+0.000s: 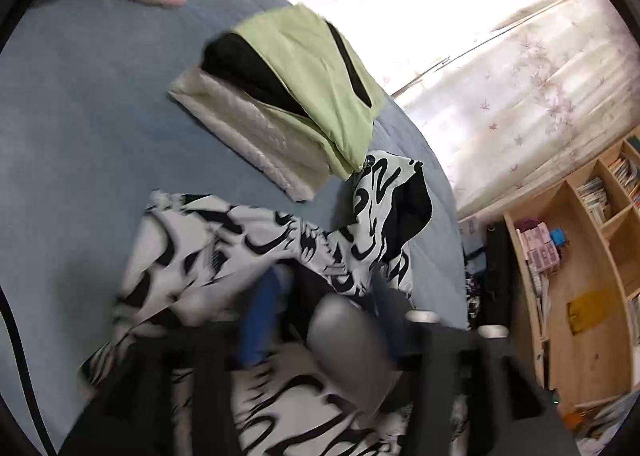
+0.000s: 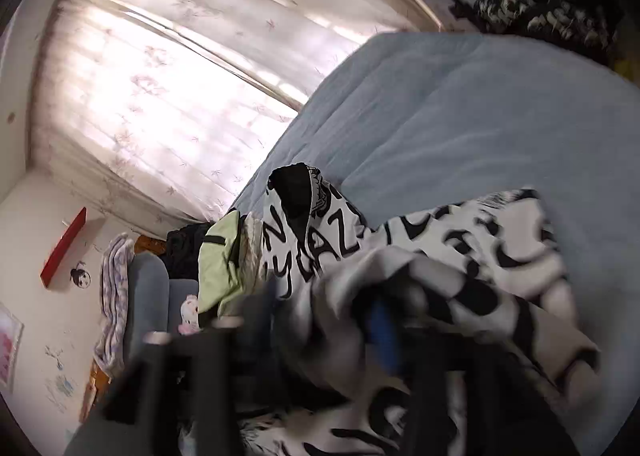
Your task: Fold large clothes
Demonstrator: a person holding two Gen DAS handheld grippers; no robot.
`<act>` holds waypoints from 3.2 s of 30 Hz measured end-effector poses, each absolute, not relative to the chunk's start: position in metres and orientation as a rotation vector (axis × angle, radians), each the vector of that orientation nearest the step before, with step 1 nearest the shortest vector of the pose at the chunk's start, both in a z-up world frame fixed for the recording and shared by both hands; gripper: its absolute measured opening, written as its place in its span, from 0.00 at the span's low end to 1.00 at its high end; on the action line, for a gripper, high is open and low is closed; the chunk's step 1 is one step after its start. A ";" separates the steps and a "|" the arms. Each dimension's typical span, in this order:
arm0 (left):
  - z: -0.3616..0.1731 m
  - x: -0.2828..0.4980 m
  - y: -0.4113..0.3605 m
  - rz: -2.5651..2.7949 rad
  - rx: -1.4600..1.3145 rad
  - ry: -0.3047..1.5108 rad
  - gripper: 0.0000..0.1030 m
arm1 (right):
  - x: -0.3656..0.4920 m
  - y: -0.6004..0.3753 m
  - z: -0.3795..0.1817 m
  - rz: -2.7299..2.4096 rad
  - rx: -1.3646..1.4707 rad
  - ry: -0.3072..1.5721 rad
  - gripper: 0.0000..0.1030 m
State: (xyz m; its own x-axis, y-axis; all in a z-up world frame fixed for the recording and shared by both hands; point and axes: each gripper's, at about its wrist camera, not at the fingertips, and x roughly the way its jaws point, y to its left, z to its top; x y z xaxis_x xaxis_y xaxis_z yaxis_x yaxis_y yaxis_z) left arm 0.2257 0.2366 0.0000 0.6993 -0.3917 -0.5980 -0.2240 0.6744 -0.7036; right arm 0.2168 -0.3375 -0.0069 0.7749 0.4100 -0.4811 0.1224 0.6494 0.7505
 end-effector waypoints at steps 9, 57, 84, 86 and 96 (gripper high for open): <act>-0.052 0.278 0.240 -0.063 -0.599 0.947 0.72 | 0.270 -0.346 -0.072 0.088 0.680 0.847 0.69; -0.101 0.319 0.220 -0.130 -0.294 1.116 0.55 | 0.289 -0.308 -0.100 0.011 0.269 0.824 0.05; -0.131 0.340 0.138 0.192 0.006 0.860 0.03 | 0.337 -0.301 -0.153 -0.154 0.230 0.875 0.07; -0.128 0.339 0.144 0.182 -0.023 0.863 0.06 | 0.337 -0.303 -0.152 -0.144 0.245 0.880 0.08; -0.077 0.296 0.156 0.143 -0.098 0.787 0.22 | 0.301 -0.280 -0.096 -0.136 0.350 0.754 0.38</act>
